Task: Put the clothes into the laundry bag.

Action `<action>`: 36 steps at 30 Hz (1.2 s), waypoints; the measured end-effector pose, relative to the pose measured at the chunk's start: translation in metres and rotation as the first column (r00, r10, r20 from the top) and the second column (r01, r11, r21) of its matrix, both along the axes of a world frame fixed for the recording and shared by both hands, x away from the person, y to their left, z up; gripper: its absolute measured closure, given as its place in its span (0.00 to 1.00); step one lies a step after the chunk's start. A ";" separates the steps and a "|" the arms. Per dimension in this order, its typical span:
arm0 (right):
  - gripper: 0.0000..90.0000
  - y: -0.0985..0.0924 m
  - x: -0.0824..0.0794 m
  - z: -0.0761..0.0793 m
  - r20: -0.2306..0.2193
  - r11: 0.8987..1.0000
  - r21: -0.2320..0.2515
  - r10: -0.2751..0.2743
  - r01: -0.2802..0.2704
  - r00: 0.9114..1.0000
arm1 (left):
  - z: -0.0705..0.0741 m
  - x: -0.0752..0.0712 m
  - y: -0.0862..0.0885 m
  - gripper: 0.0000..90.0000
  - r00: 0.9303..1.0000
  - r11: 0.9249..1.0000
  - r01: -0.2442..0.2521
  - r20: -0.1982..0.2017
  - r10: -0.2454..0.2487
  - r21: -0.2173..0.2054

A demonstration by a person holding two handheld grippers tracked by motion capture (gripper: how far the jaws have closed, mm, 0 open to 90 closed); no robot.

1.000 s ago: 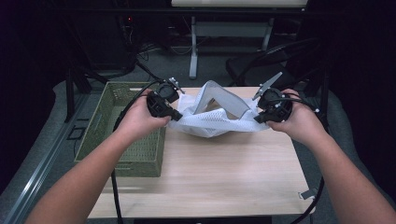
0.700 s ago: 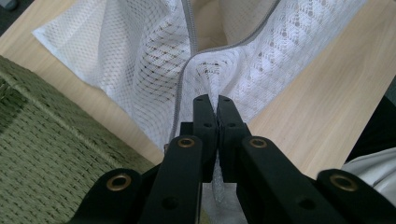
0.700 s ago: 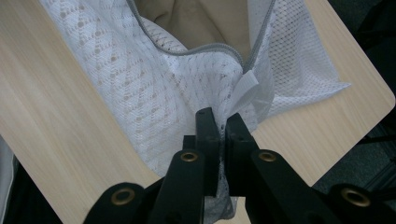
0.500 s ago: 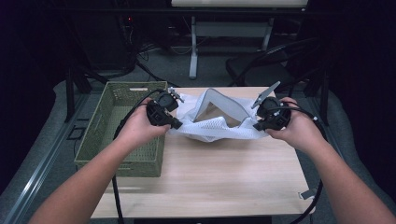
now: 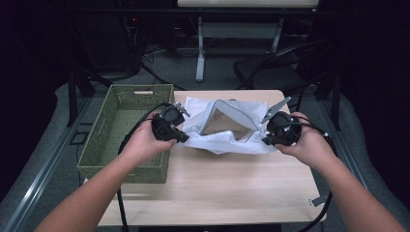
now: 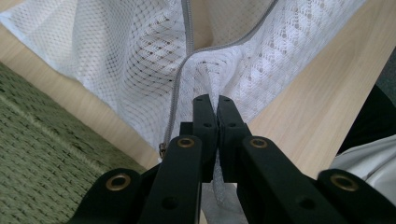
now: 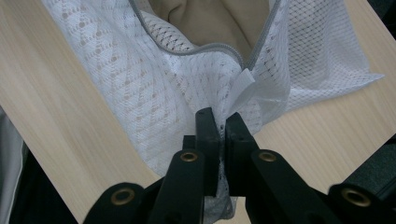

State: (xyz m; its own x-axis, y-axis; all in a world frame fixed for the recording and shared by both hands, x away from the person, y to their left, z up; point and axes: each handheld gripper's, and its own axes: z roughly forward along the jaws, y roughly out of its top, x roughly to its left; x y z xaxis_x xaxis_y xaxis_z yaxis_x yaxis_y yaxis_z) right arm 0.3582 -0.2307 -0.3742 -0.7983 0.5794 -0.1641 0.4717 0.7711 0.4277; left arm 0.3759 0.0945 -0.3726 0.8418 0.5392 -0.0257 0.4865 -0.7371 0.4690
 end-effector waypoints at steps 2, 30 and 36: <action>0.97 -0.001 -0.003 -0.003 0.000 1.000 -0.003 0.003 -0.003 1.000 | -0.004 -0.004 0.000 0.98 1.000 1.000 0.003 -0.001 -0.003 -0.002; 0.96 -0.004 -0.049 -0.069 0.012 0.998 0.047 0.029 -0.029 1.000 | -0.071 -0.059 0.006 0.97 0.999 1.000 0.012 0.045 -0.012 -0.021; 0.96 -0.007 -0.057 -0.090 0.018 0.998 0.068 0.005 -0.006 1.000 | -0.100 -0.067 0.008 0.96 1.000 0.998 -0.012 0.025 0.014 -0.057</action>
State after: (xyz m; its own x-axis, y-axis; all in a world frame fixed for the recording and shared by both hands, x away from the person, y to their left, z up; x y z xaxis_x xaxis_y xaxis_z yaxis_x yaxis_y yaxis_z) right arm 0.3013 -0.2377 -0.4640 -0.7989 0.5854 -0.1383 0.4594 0.7423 0.4878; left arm 0.3087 0.1024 -0.4724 0.8354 0.5485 -0.0352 0.4833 -0.7025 0.5224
